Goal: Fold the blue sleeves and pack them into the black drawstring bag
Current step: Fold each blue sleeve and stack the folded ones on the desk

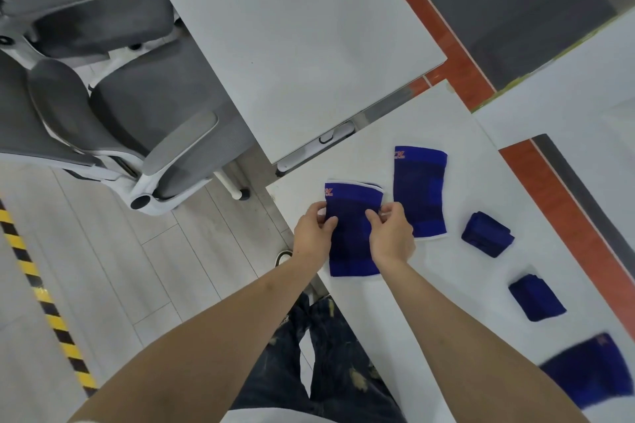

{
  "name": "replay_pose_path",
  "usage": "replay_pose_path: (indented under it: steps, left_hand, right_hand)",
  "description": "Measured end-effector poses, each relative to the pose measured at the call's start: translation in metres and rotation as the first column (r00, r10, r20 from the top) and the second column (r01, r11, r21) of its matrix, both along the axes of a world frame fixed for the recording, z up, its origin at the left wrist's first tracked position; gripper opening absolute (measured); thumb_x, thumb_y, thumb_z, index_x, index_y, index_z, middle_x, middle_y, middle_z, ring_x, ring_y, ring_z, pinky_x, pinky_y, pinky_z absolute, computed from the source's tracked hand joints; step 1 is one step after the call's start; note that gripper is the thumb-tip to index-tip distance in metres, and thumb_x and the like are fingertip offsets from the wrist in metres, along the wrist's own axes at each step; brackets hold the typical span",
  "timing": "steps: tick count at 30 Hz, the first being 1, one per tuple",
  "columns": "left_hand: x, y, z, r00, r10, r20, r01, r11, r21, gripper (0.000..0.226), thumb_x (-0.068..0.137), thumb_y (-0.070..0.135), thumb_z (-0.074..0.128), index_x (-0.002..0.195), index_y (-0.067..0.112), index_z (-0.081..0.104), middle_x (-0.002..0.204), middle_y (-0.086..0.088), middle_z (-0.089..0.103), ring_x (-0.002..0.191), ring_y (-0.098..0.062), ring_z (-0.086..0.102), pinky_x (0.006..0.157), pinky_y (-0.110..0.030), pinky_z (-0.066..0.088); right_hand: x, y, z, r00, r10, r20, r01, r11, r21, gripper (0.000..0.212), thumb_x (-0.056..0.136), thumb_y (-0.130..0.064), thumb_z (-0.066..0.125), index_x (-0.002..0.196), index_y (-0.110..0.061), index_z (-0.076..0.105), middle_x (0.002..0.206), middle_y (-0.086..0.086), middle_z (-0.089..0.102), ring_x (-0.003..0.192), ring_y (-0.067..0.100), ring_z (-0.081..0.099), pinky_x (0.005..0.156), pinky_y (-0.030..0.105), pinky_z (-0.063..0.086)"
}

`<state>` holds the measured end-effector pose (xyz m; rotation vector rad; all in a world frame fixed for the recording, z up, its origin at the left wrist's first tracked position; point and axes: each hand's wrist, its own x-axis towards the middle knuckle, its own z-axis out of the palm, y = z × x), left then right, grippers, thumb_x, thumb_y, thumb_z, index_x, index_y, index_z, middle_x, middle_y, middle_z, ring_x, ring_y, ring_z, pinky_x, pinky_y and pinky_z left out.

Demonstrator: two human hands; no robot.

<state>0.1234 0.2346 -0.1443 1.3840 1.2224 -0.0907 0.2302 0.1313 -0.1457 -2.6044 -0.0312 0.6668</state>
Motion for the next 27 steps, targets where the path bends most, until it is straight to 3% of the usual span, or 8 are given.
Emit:
replay_pose_path:
  steps: [3, 7, 11, 15, 17, 20, 23, 27]
  left_hand:
    - [0.005, -0.001, 0.005, 0.998, 0.063, 0.016, -0.061, 0.989, -0.133, 0.036, 0.105, 0.028, 0.053, 0.139, 0.023, 0.043, 0.122, 0.001, 0.066, 0.107, -0.018, 0.065, 0.088, -0.034, 0.053]
    - [0.01, 0.001, 0.01, 0.996, -0.088, 0.008, 0.088, 0.995, -0.039, 0.019, 0.108, 0.023, 0.039, 0.117, 0.015, 0.054, 0.11, -0.002, 0.066, 0.102, -0.024, 0.063, 0.088, -0.039, 0.052]
    - [0.012, 0.005, 0.028, 0.985, -0.069, 0.159, 0.083, 0.993, -0.083, 0.019, 0.109, 0.019, 0.033, 0.115, 0.016, 0.05, 0.111, -0.005, 0.064, 0.098, -0.021, 0.061, 0.08, -0.033, 0.046]
    - [0.012, 0.005, 0.045, 0.965, -0.029, 0.261, 0.066, 0.989, -0.132, 0.017, 0.11, 0.021, 0.031, 0.114, 0.019, 0.047, 0.11, 0.002, 0.063, 0.092, -0.012, 0.058, 0.08, -0.028, 0.045]
    - [0.016, 0.004, 0.051, 0.965, 0.012, 0.263, 0.029, 0.988, -0.15, 0.016, 0.11, 0.024, 0.031, 0.116, 0.019, 0.044, 0.108, 0.005, 0.06, 0.092, -0.011, 0.056, 0.078, -0.028, 0.044]
    - [0.02, 0.005, 0.06, 0.964, 0.036, 0.263, 0.004, 0.989, -0.15, 0.017, 0.111, 0.028, 0.032, 0.12, 0.018, 0.043, 0.109, 0.006, 0.06, 0.095, -0.013, 0.057, 0.077, -0.029, 0.045]
    - [0.023, 0.014, 0.066, 0.942, 0.015, 0.335, 0.001, 0.999, -0.048, 0.016, 0.109, 0.021, 0.042, 0.121, 0.016, 0.05, 0.113, 0.002, 0.065, 0.098, -0.016, 0.061, 0.08, -0.029, 0.051]
    - [0.015, 0.035, 0.065, 0.918, -0.178, 0.354, 0.081, 0.959, 0.273, 0.015, 0.1, 0.019, 0.06, 0.115, 0.021, 0.064, 0.116, 0.003, 0.066, 0.106, -0.014, 0.059, 0.09, -0.023, 0.048]
  right_hand:
    - [-0.002, 0.0, 0.004, 0.999, -0.001, -0.049, 0.003, 1.0, 0.022, 0.023, 0.099, -0.043, 0.067, 0.109, -0.025, 0.056, 0.094, -0.009, 0.067, 0.085, 0.017, 0.065, 0.067, 0.033, 0.048]
    - [-0.009, -0.006, 0.01, 0.993, -0.031, -0.111, 0.045, 0.991, 0.128, 0.023, 0.099, -0.04, 0.068, 0.112, -0.022, 0.061, 0.096, -0.01, 0.066, 0.09, 0.017, 0.066, 0.07, 0.031, 0.048]
    - [-0.008, -0.006, 0.025, 0.987, -0.069, -0.147, 0.116, 0.934, 0.337, 0.033, 0.104, -0.036, 0.059, 0.131, -0.017, 0.057, 0.111, -0.005, 0.065, 0.101, 0.014, 0.064, 0.076, 0.021, 0.048]
    - [-0.005, 0.003, 0.041, 0.966, -0.105, -0.238, 0.198, 0.889, 0.413, 0.037, 0.107, -0.038, 0.051, 0.138, -0.017, 0.054, 0.112, -0.007, 0.063, 0.105, 0.014, 0.062, 0.09, 0.036, 0.056]
    - [-0.002, 0.006, 0.048, 0.955, -0.13, -0.268, 0.244, 0.857, 0.455, 0.036, 0.108, -0.035, 0.05, 0.139, -0.018, 0.054, 0.114, -0.008, 0.063, 0.107, 0.013, 0.063, 0.092, 0.037, 0.057]
    - [0.005, 0.008, 0.055, 0.953, -0.146, -0.264, 0.263, 0.831, 0.491, 0.04, 0.106, -0.031, 0.056, 0.145, -0.025, 0.05, 0.13, -0.004, 0.063, 0.117, 0.014, 0.062, 0.101, 0.042, 0.056]
    - [0.014, 0.004, 0.063, 0.956, -0.113, -0.272, 0.255, 0.777, 0.576, 0.042, 0.102, -0.025, 0.065, 0.142, -0.031, 0.052, 0.134, -0.003, 0.065, 0.122, 0.016, 0.064, 0.101, 0.043, 0.058]
    - [0.023, -0.005, 0.083, 0.979, -0.029, -0.2, 0.165, 0.686, 0.708, 0.039, 0.098, -0.015, 0.069, 0.135, -0.024, 0.06, 0.121, -0.007, 0.074, 0.114, 0.009, 0.07, 0.095, 0.029, 0.059]
